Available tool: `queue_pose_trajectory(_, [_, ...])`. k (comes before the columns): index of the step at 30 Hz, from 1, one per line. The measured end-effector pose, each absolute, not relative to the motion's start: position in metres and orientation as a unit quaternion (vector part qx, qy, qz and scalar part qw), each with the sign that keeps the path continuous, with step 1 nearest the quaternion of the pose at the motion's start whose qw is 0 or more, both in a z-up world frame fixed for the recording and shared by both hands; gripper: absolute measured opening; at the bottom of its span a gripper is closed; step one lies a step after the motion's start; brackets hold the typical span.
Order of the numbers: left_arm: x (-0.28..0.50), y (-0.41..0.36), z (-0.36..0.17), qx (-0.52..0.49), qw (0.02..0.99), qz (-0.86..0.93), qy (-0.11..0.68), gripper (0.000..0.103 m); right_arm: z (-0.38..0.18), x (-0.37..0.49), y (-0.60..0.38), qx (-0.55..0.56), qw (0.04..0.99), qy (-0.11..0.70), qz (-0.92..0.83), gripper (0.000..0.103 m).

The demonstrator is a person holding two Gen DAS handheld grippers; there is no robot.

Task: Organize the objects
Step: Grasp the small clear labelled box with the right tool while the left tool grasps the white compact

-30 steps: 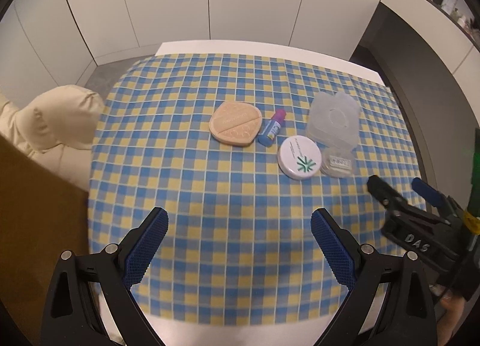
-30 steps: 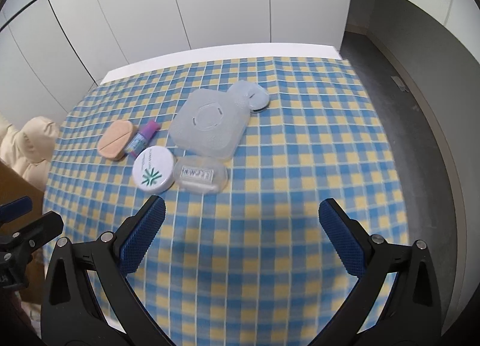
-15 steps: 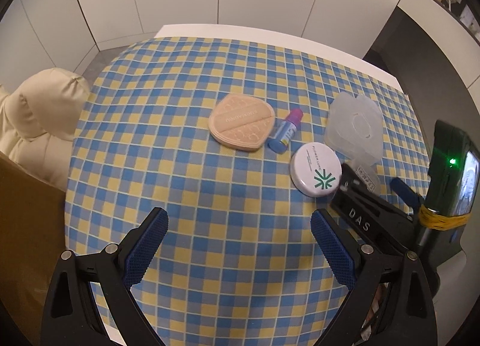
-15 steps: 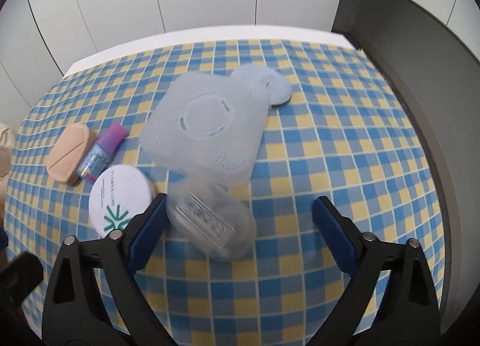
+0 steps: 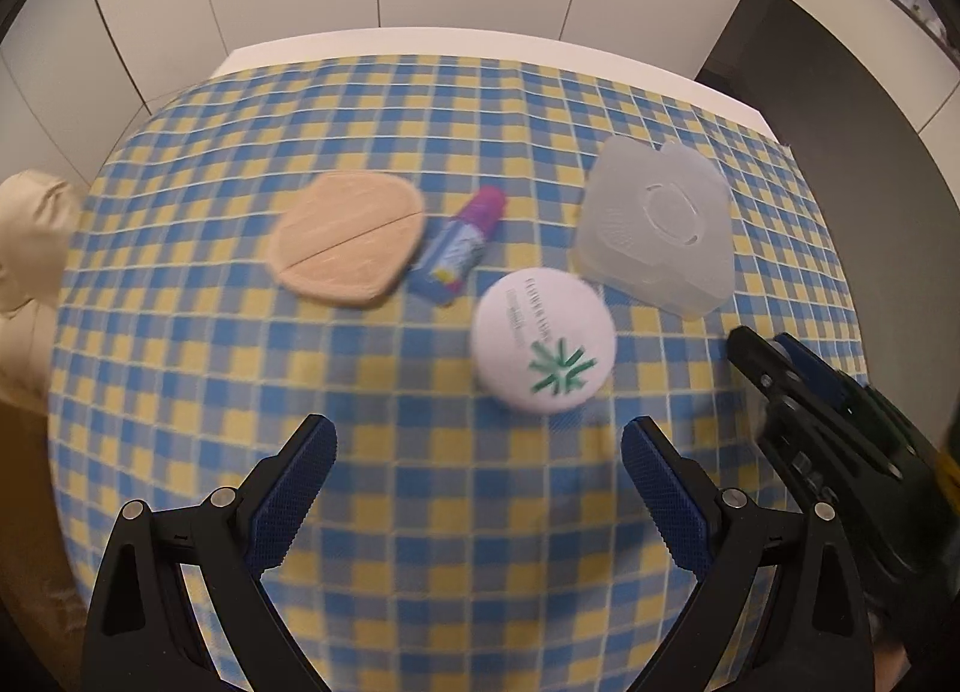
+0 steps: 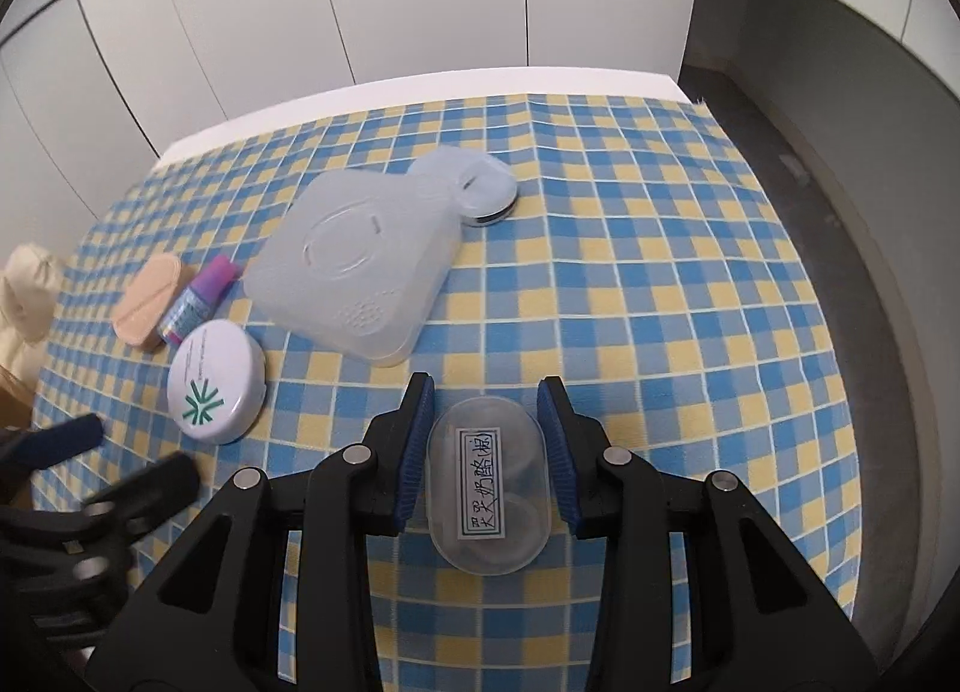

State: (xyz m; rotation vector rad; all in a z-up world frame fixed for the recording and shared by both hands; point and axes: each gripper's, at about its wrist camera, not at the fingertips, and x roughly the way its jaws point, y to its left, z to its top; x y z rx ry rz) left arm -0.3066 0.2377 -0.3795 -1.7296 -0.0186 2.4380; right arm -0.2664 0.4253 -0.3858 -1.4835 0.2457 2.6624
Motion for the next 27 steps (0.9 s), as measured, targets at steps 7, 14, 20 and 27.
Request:
queue_pose_trajectory(7, [-0.327,0.27,-0.39,-0.547,0.052,0.835,0.033,0.06,-0.38,-0.265,0.43,-0.474,-0.009,0.033,0.88,0.061])
queue_pose_trajectory(14, [-0.328,0.276,-0.391,-0.54,0.058,0.839,0.035,0.057,-0.371,-0.24,0.446,-0.452,-0.023,0.023,0.891,0.08])
queue_pose_trajectory(20, [-0.319,0.27,-0.391,-0.541,0.059,0.838,0.033,0.057,-0.377,-0.227,0.444,-0.465,-0.034,0.01,0.884,0.08])
queue_pose_trajectory(27, [-0.307,0.26,-0.389,-0.546,0.06,0.835,0.027,0.057,-0.383,-0.232,0.423,-0.464,-0.021,-0.04,0.885,0.04])
